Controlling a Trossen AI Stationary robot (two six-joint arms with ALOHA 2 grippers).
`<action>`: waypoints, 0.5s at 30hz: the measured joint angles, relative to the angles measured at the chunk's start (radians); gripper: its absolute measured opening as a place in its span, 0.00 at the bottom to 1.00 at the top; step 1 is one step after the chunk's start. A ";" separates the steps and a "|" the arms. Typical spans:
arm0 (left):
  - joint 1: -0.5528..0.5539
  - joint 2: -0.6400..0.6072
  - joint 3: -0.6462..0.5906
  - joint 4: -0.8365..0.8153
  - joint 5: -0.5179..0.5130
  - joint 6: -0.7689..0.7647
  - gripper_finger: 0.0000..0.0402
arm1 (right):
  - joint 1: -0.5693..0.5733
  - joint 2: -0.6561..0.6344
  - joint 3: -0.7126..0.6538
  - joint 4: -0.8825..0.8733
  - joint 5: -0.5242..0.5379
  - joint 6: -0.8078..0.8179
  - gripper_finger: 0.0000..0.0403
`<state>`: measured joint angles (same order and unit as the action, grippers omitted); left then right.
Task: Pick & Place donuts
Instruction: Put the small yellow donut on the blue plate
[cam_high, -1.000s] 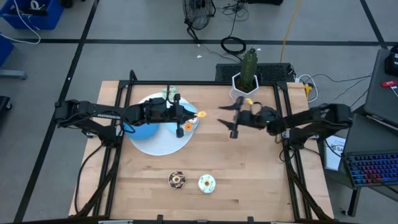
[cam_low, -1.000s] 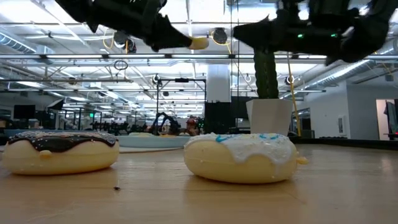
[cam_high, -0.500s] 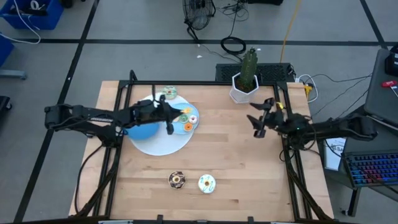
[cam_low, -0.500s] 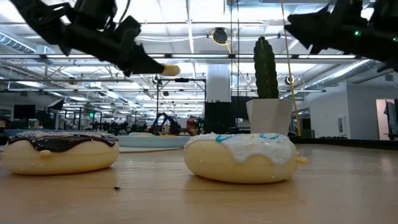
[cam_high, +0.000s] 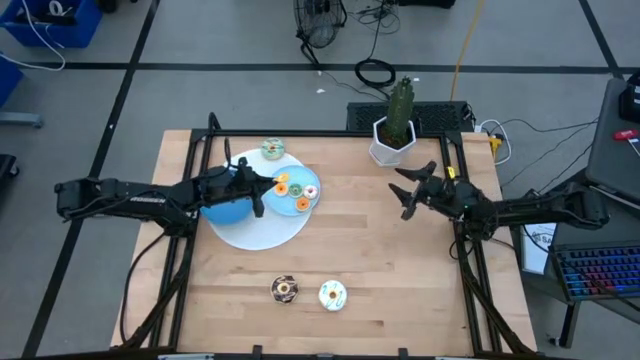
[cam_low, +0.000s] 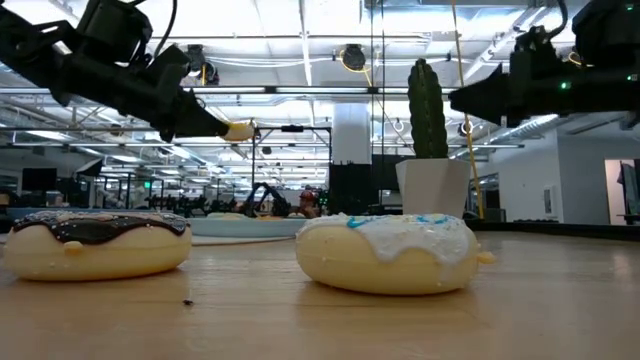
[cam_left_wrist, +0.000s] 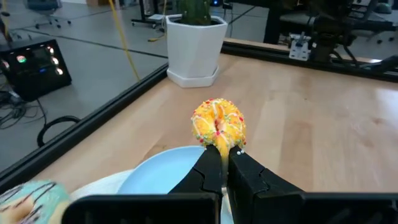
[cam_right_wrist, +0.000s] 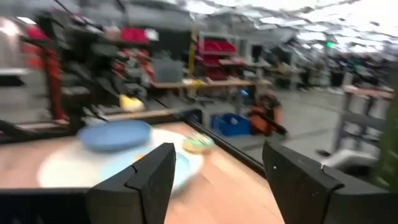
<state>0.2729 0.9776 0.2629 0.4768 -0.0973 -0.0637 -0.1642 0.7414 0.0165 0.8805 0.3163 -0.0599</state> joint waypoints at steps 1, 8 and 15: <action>0.000 -0.006 -0.005 -0.001 -0.004 -0.001 0.02 | 0.000 -0.009 0.000 -0.025 0.023 0.000 0.56; 0.000 -0.017 -0.015 -0.002 -0.007 0.001 0.02 | 0.008 -0.122 -0.001 -0.118 0.025 -0.007 0.53; 0.000 -0.017 -0.015 -0.022 0.010 0.002 0.02 | 0.011 -0.316 -0.001 -0.362 0.053 -0.004 0.53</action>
<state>0.2729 0.9604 0.2474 0.4548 -0.0875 -0.0620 -0.1537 0.4254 0.0154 0.5183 0.3696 -0.0642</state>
